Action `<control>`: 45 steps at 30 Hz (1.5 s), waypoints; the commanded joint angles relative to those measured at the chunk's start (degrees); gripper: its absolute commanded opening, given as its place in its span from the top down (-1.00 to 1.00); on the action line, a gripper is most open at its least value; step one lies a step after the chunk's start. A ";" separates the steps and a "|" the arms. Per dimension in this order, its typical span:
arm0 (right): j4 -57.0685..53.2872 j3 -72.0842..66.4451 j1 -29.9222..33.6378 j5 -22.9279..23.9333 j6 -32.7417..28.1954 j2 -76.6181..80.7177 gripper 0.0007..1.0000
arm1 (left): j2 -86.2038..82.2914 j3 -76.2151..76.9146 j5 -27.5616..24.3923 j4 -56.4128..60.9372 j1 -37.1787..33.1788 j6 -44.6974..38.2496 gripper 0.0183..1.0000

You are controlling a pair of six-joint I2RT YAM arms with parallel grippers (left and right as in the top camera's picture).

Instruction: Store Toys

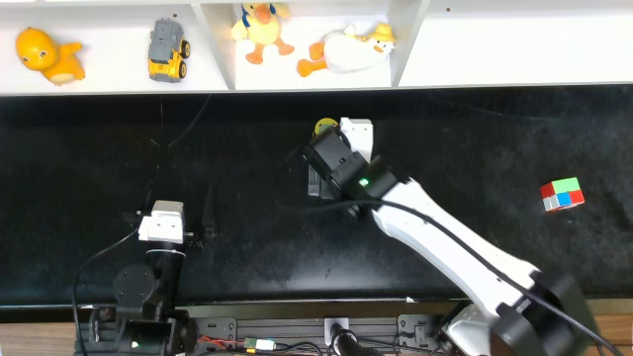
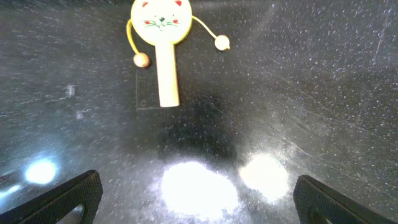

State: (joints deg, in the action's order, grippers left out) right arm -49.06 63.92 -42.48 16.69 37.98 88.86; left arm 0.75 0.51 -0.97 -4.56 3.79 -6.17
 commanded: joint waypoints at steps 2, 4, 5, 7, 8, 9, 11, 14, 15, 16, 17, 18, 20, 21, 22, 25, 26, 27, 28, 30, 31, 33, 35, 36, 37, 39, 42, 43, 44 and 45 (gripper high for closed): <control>3.52 2.62 -0.26 0.98 1.01 6.40 -1.00 | -0.61 -0.07 0.48 -0.28 0.31 0.63 -1.00; 5.33 2.62 -0.26 0.94 0.79 8.09 -1.00 | -0.61 -0.07 0.48 -0.28 0.31 0.63 -1.00; 6.25 2.62 -0.26 0.94 0.79 9.05 -1.00 | -0.61 -0.07 0.46 -0.31 0.31 0.63 -1.00; 7.69 2.69 -0.26 0.98 0.76 10.86 -1.00 | -0.61 -0.07 0.46 -0.28 0.31 0.63 -1.00; 8.02 2.71 -0.24 1.20 0.79 11.52 -1.00 | -0.61 -0.07 0.48 -0.28 0.31 0.63 -1.00; 8.46 2.78 -0.24 1.38 0.76 12.15 -0.99 | -0.61 -0.07 0.46 -0.28 0.31 0.63 -0.99; 9.42 2.84 -0.17 1.44 0.59 13.31 -1.00 | -0.61 -0.07 0.48 -0.28 0.31 0.63 -1.00; 10.34 3.17 0.31 2.08 0.57 15.19 -0.99 | -0.61 -0.07 0.46 -0.28 0.31 0.63 -0.99; 10.43 3.26 0.44 2.23 0.61 15.56 -1.00 | -0.61 -0.07 0.46 -0.28 0.31 0.63 -1.00; 10.58 3.52 0.66 2.45 0.57 16.22 -1.00 | -0.61 -0.07 0.46 -0.28 0.31 0.63 -1.00; 10.78 3.87 0.90 2.43 0.55 16.90 -0.99 | -0.61 -0.07 0.48 -0.28 0.31 0.63 -1.00; 10.80 4.22 1.05 2.43 0.50 17.44 -0.99 | -0.61 -0.07 0.46 -0.28 0.31 0.63 -1.00; 10.78 5.38 1.42 2.40 -0.46 18.67 -1.00 | -0.61 -0.07 0.46 -0.28 0.31 0.63 -1.00; 10.80 5.90 1.53 2.40 -1.03 19.10 -1.00 | -0.61 -0.07 0.48 -0.28 0.31 0.63 -1.00; 10.80 6.54 1.66 2.43 -1.97 19.54 -1.00 | -0.61 -0.07 0.46 -0.28 0.31 0.63 -1.00; 10.97 7.82 2.16 2.43 -3.78 20.41 -1.00 | -0.61 -0.07 0.46 -0.28 0.31 0.63 -1.00; 10.99 8.13 2.40 2.43 -3.93 20.57 -0.99 | -0.61 -0.07 0.46 -0.28 0.31 0.63 -1.00; 11.19 8.24 2.71 2.40 -3.91 20.65 -1.00 | -0.61 -0.07 0.48 -0.28 0.31 0.63 -1.00; 11.41 8.24 2.89 2.32 -3.91 20.65 -0.98 | -0.61 -0.07 0.48 -0.28 0.31 0.63 -1.00; 11.63 8.24 3.23 1.81 -3.91 20.65 -0.85 | -0.61 -0.07 0.48 -0.28 0.31 0.63 -1.00; 11.63 8.24 3.30 1.44 -3.91 20.65 -0.71 | -0.61 -0.07 0.48 -0.28 0.31 0.63 -1.00; 11.58 8.24 3.37 1.03 -3.91 20.65 -0.35 | -0.61 -0.07 0.46 -0.28 0.31 0.63 -1.00; 11.65 8.24 3.39 0.90 -3.91 20.65 -0.24 | -0.61 -0.07 0.48 -0.28 0.31 0.63 -1.00; 11.67 8.24 3.43 0.81 -3.89 20.65 -0.21 | -0.61 -0.07 0.48 -0.28 0.31 0.63 -1.00; 11.69 8.24 3.43 0.70 -3.89 20.65 -0.17 | -0.61 -0.07 0.46 -0.28 0.31 0.63 -1.00; 11.69 8.24 3.43 0.24 -3.89 20.65 -0.09 | -0.61 -0.07 0.48 -0.28 0.31 0.63 -1.00; 11.65 8.24 3.43 -0.17 -3.91 20.68 -0.12 | -0.61 -0.07 0.48 -0.28 0.31 0.63 -1.00; 11.74 8.24 3.43 -0.17 -3.91 20.92 -0.07 | -0.61 -0.07 0.48 -0.28 0.31 0.63 -1.00; 11.87 8.24 3.43 -0.20 -3.91 21.20 0.06 | -0.61 -0.07 0.46 -0.28 0.31 0.63 -1.00; 11.87 8.24 3.43 -0.22 -3.89 21.42 0.14 | -0.61 -0.07 0.48 -0.28 0.31 0.63 -1.00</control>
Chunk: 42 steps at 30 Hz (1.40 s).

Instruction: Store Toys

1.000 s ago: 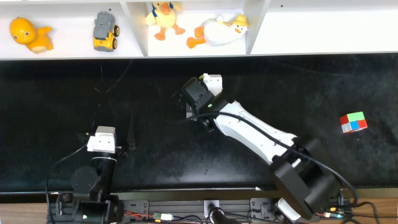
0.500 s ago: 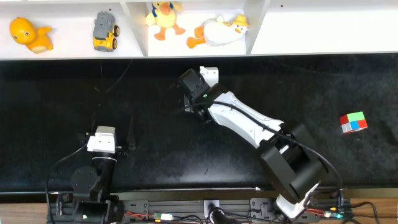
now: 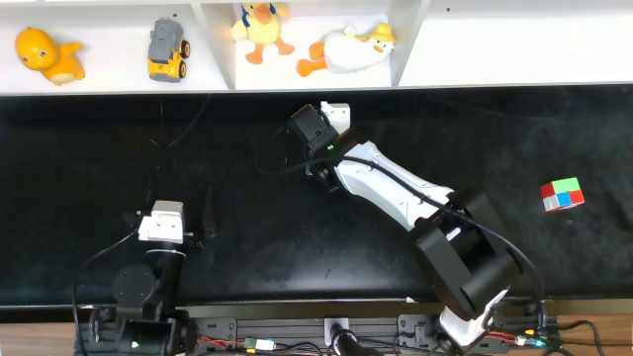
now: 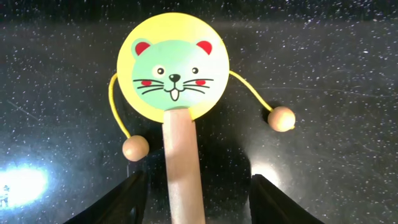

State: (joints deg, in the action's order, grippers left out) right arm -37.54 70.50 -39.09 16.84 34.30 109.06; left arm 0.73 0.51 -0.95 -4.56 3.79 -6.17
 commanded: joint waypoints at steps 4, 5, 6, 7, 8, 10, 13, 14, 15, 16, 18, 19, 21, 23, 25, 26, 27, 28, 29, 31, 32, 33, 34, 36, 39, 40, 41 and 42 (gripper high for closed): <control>0.48 1.66 0.04 -1.73 -0.22 2.34 0.58 | -0.59 -0.07 0.44 -0.28 0.31 0.63 -1.00; 0.50 1.66 0.00 -1.99 -0.22 2.38 0.65 | -0.59 -0.07 0.46 -0.28 0.31 0.63 -1.00; 0.50 1.66 -0.02 -1.99 -0.22 2.38 0.74 | -0.59 -0.07 0.44 -0.28 0.31 0.63 -1.00; 0.48 1.66 -0.07 -1.99 -0.22 2.27 0.79 | -0.59 -0.07 0.46 -0.28 0.31 0.63 -1.00; 0.46 1.66 -0.13 -1.97 -0.24 2.01 0.83 | -0.59 -0.07 0.46 -0.28 0.31 0.63 -0.99; 0.02 1.66 -0.13 -1.73 -0.26 1.03 0.86 | -0.59 -0.07 0.44 -0.28 0.31 0.63 -1.00; -3.15 1.20 0.04 0.46 -0.26 -2.86 0.89 | -0.59 -0.07 0.44 -0.28 0.31 0.63 -1.00; -4.33 0.55 0.11 1.42 -0.26 -4.59 0.89 | -0.59 -0.07 0.46 -0.28 0.31 0.63 -1.00; -5.29 -0.50 0.13 2.27 -0.24 -6.56 0.89 | -0.59 -0.07 0.46 -0.28 0.31 0.63 -1.00; -6.12 -2.43 0.13 3.19 -0.24 -9.55 0.89 | -0.59 -0.07 0.46 -0.28 0.31 0.63 -1.00; -6.47 -6.58 0.35 4.02 -0.26 -15.21 0.85 | -0.59 -0.07 0.46 -0.28 0.31 0.63 -1.00; -6.45 -9.57 0.83 4.09 -0.24 -19.12 0.86 | -0.59 -0.07 0.46 -0.28 0.31 0.63 -1.00; -6.67 -14.51 2.45 4.07 -0.24 -26.14 0.86 | -0.59 -0.07 0.46 -0.28 0.31 0.63 -1.00; -8.44 -18.82 5.81 4.00 -0.26 -33.97 0.87 | -0.59 -0.07 0.46 -0.28 0.31 0.63 -1.00; -11.28 -20.74 10.08 3.56 -1.68 -39.91 0.89 | -0.59 -0.07 0.46 -0.28 0.31 0.63 -1.00; -12.72 -20.96 12.70 3.15 -3.37 -42.18 0.91 | -0.59 -0.07 0.46 -0.28 0.31 0.63 -1.00; -13.64 -20.90 15.61 2.84 -5.86 -43.82 0.91 | -0.59 -0.07 0.46 -0.28 0.31 0.63 -1.00; -13.88 -20.70 18.71 1.84 -9.38 -44.94 0.91 | -0.59 -0.07 0.46 -0.28 0.31 0.63 -1.00; -13.66 -20.31 22.27 -0.04 -13.75 -45.48 0.91 | -0.59 -0.07 0.44 -0.28 0.31 0.63 -1.00; -12.72 -18.25 30.49 -5.31 -23.47 -44.59 0.91 | -0.59 -0.07 0.44 -0.28 0.31 0.63 -1.00; -12.33 -17.18 33.05 -7.08 -26.51 -43.65 0.92 | -0.59 -0.07 0.46 -0.28 0.31 0.63 -1.00; -11.89 -15.98 35.28 -8.57 -29.33 -42.45 0.92 | -0.59 -0.07 0.44 -0.28 0.31 0.63 -1.00; -11.43 -14.62 37.22 -9.77 -31.91 -40.98 0.92 | -0.59 -0.07 0.46 -0.28 0.31 0.63 -1.00; -10.14 -11.63 40.19 -11.61 -36.54 -37.75 0.92 | -0.59 -0.07 0.46 -0.28 0.31 0.63 -1.00; -8.50 -6.36 42.51 -14.36 -42.80 -32.09 0.91 | -0.59 -0.07 0.44 -0.28 0.31 0.63 -1.00; -8.02 -4.83 42.73 -14.80 -43.98 -30.38 0.90 | -0.59 -0.07 0.44 -0.28 0.31 0.63 -1.00; -7.52 -3.13 42.88 -15.23 -44.94 -28.37 0.89 | -0.59 -0.07 0.44 -0.28 0.31 0.63 -0.99; -7.08 -1.51 42.86 -16.04 -45.79 -26.36 0.89 | -0.59 -0.07 0.46 -0.28 0.31 0.63 -1.00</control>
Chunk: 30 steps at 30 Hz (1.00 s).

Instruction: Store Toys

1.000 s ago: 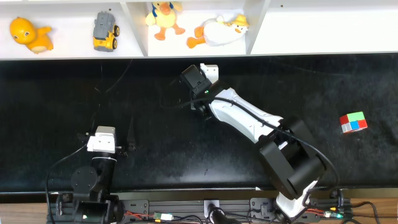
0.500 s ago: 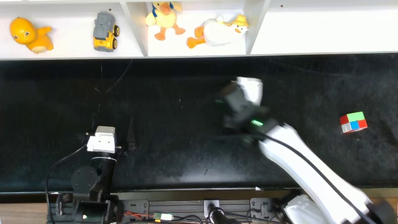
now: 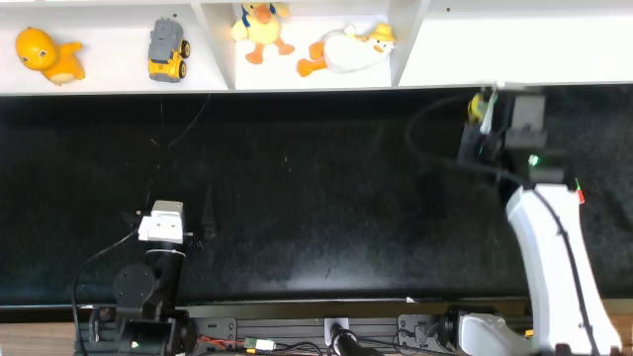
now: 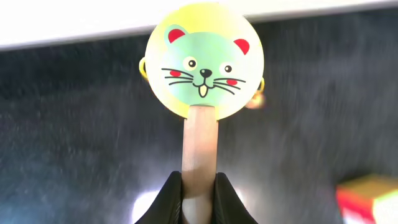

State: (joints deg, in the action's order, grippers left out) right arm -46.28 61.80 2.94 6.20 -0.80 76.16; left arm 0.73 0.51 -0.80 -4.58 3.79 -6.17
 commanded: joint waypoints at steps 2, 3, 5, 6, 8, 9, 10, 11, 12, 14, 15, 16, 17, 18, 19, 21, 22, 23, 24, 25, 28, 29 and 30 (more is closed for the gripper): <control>2.40 9.94 0.72 -7.04 -11.47 10.19 0.89 | -0.59 -0.07 0.31 -0.26 0.31 0.63 -1.00; 2.67 11.34 0.72 -7.93 -11.50 12.09 0.88 | -0.59 -0.07 0.31 -0.26 0.31 0.63 -1.00; 3.06 13.79 0.72 -9.11 -11.54 15.37 0.89 | -0.59 -0.07 0.31 -0.26 0.31 0.63 -1.00; 3.15 15.34 0.68 -9.70 -12.11 17.29 0.89 | -0.59 -0.07 0.31 -0.26 0.31 0.63 -1.00; 3.28 17.79 0.20 -9.84 -12.81 20.02 0.89 | -0.59 -0.07 0.31 -0.28 0.31 0.63 -1.00; 3.41 18.97 -0.22 -9.84 -13.27 21.29 0.88 | -0.59 -0.07 0.31 -0.26 0.31 0.63 -1.00; 3.61 20.17 -0.79 -9.84 -13.94 22.56 0.86 | -0.59 -0.07 0.28 -0.26 0.31 0.63 -1.00; 3.80 21.24 -1.31 -9.81 -14.53 23.69 0.86 | -0.59 -0.07 0.31 -0.26 0.31 0.63 -1.00; 4.15 22.47 -2.03 -9.77 -14.82 25.09 0.85 | -0.59 -0.07 0.31 -0.26 0.31 0.63 -1.00; 4.22 24.04 -2.95 -9.77 -15.10 26.95 0.84 | -0.59 -0.07 0.31 -0.26 0.31 0.63 -1.00; 4.35 24.72 -3.30 -9.79 -15.08 27.80 0.85 | -0.59 -0.07 0.31 -0.26 0.31 0.63 -1.00; 4.35 25.46 -3.74 -9.79 -15.06 28.79 0.85 | -0.59 -0.07 0.28 -0.26 0.31 0.63 -1.00; 4.37 26.08 -4.13 -9.77 -15.02 29.70 0.85 | -0.59 -0.07 0.31 -0.26 0.31 0.63 -1.00; 4.39 26.43 -4.35 -9.79 -14.97 30.27 0.85 | -0.59 -0.07 0.28 -0.26 0.31 0.63 -1.00; 4.44 26.73 -4.52 -9.77 -14.88 30.80 0.83 | -0.59 -0.07 0.28 -0.26 0.31 0.63 -1.00; 4.83 27.04 -4.59 -9.77 -14.84 31.63 0.76 | -0.59 -0.07 0.28 -0.26 0.31 0.63 -1.00; 4.98 27.04 -4.59 -9.77 -14.84 31.80 0.64 | -0.59 -0.07 0.28 -0.28 0.31 0.63 -1.00; 5.03 27.02 -4.57 -9.31 -14.82 31.85 0.54 | -0.59 -0.07 0.28 -0.26 0.31 0.63 -1.00; 4.98 27.02 -4.52 -9.11 -14.51 31.85 0.52 | -0.59 -0.07 0.31 -0.26 0.31 0.63 -1.00; 4.98 27.04 -4.44 -9.09 -14.53 31.85 0.39 | -0.59 -0.07 0.28 -0.26 0.31 0.63 -1.00; 4.68 27.02 -4.15 -9.16 -14.45 31.82 -0.57 | -0.59 -0.07 0.28 -0.26 0.31 0.63 -1.00; 4.44 27.04 -4.00 -9.22 -14.40 31.71 -0.91 | -0.59 -0.07 0.31 -0.26 0.31 0.63 -1.00; 3.91 27.02 -3.85 -9.46 -14.36 31.50 -1.00 | -0.59 -0.07 0.28 -0.26 0.31 0.63 -1.00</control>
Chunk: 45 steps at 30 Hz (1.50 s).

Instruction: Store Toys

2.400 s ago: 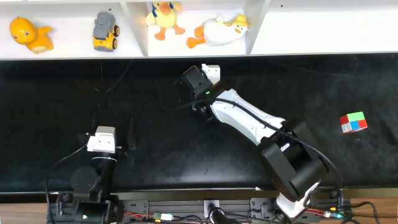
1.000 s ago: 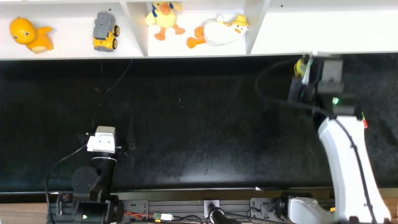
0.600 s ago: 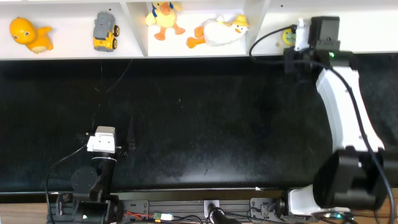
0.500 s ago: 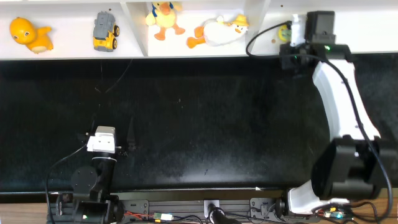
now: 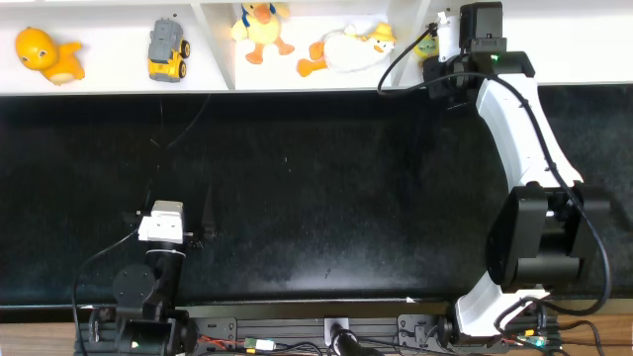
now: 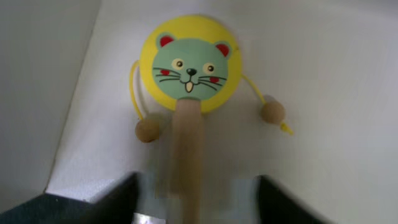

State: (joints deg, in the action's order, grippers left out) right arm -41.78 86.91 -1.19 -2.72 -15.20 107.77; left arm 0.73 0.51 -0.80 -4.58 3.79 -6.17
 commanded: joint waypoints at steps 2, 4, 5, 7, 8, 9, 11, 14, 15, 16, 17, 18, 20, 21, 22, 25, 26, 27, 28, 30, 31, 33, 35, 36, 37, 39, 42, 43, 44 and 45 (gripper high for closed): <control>-2.38 1.86 0.72 -0.44 0.17 -1.16 -1.00 | -0.59 -0.07 0.28 -0.26 0.31 0.63 -1.00; -5.55 1.09 1.55 0.02 0.13 -3.98 -1.00 | -0.59 -0.07 0.31 -0.26 0.31 0.63 -1.00; -6.60 0.22 1.86 0.68 0.13 -5.57 -1.00 | -0.59 -0.07 0.31 -0.26 0.31 0.63 -1.00; -8.02 -2.84 2.49 3.15 0.13 -9.68 -0.99 | -0.59 -0.07 0.31 -0.26 0.31 0.63 -1.00; -8.15 -5.09 2.78 4.59 0.13 -12.15 -1.00 | -0.59 -0.07 0.28 -0.26 0.31 0.63 -1.00; -8.17 -8.20 3.17 6.12 0.13 -15.32 -0.99 | -0.59 -0.07 0.31 -0.26 0.31 0.63 -1.00; -8.70 -13.77 3.78 8.55 0.13 -21.20 -1.00 | -0.59 -0.07 0.28 -0.26 0.31 0.63 -1.00; -12.48 -20.37 4.13 9.40 0.17 -30.23 -0.99 | -0.59 -0.07 0.31 -0.26 0.31 0.63 -1.00; -14.34 -22.05 4.13 9.27 0.17 -33.00 -0.99 | -0.59 -0.07 0.28 -0.26 0.31 0.63 -1.00; -16.04 -23.21 4.13 9.18 0.17 -35.21 -1.00 | -0.59 -0.07 0.31 -0.26 0.31 0.63 -1.00; -18.80 -24.46 4.13 9.18 0.15 -38.27 -0.99 | -0.59 -0.07 0.31 -0.26 0.31 0.63 -1.00; -20.37 -24.83 4.13 9.18 0.17 -39.67 -0.99 | -0.59 -0.07 0.31 -0.26 0.31 0.63 -1.00; -22.82 -24.90 4.13 9.18 0.17 -41.40 -0.99 | -0.59 -0.07 0.31 -0.26 0.31 0.63 -1.00; -23.39 -24.90 4.13 9.18 0.17 -41.94 -0.99 | -0.59 -0.07 0.28 -0.26 0.31 0.63 -1.00; -23.63 -24.90 4.13 9.18 0.17 -42.27 -0.99 | -0.59 -0.07 0.28 -0.26 0.31 0.63 -1.00; -23.41 -25.03 4.17 8.33 0.26 -42.18 -0.99 | -0.59 -0.07 0.31 -0.26 0.31 0.63 -1.00; -22.56 -25.05 4.22 6.67 0.20 -42.18 -1.00 | -0.59 -0.07 0.28 -0.26 0.31 0.63 -1.00; -21.16 -25.05 4.24 5.05 0.22 -42.18 -0.99 | -0.59 -0.07 0.28 -0.26 0.31 0.63 -1.00; -19.65 -25.07 4.46 3.32 0.17 -42.21 -1.00 | -0.59 -0.07 0.28 -0.26 0.31 0.63 -0.99; -19.23 -25.18 6.47 4.31 -0.79 -42.23 -1.00 | -0.59 -0.07 0.31 -0.26 0.31 0.63 -1.00; -19.41 -25.42 8.35 4.22 -3.13 -42.21 -0.99 | -0.59 -0.07 0.31 -0.26 0.31 0.63 -1.00; -19.50 -26.69 15.17 1.44 -13.53 -42.21 -0.99 | -0.59 -0.07 0.31 -0.26 0.31 0.63 -1.00; -19.50 -28.24 25.57 -2.01 -25.11 -42.21 -1.00 | -0.59 -0.07 0.31 -0.26 0.31 0.63 -1.00; -19.52 -28.70 29.66 -2.86 -29.18 -42.21 -0.99 | -0.59 -0.07 0.31 -0.26 0.31 0.63 -1.00; -19.43 -29.14 34.38 -3.63 -33.29 -42.21 -1.00 | -0.59 -0.07 0.28 -0.26 0.31 0.63 -1.00; -19.43 -29.55 45.46 -5.55 -42.40 -41.86 -0.99 | -0.59 -0.07 0.31 -0.26 0.31 0.63 -1.00; -18.64 -29.53 58.49 -9.55 -51.74 -38.69 -1.00 | -0.59 -0.07 0.28 -0.28 0.31 0.63 -1.00; -17.92 -29.53 60.67 -10.56 -52.98 -36.94 -1.00 | -0.59 -0.07 0.28 -0.26 0.31 0.63 -1.00; -17.44 -29.53 61.66 -11.08 -53.51 -35.82 -1.00 | -0.59 -0.07 0.28 -0.26 0.31 0.63 -1.00; -16.11 -29.53 63.04 -12.02 -53.86 -33.55 -0.99 | -0.59 -0.07 0.28 -0.26 0.31 0.63 -1.00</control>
State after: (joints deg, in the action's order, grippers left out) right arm -59.68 57.67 58.08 -9.04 -59.64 69.43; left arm 0.73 0.51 -0.78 -4.58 3.79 -6.17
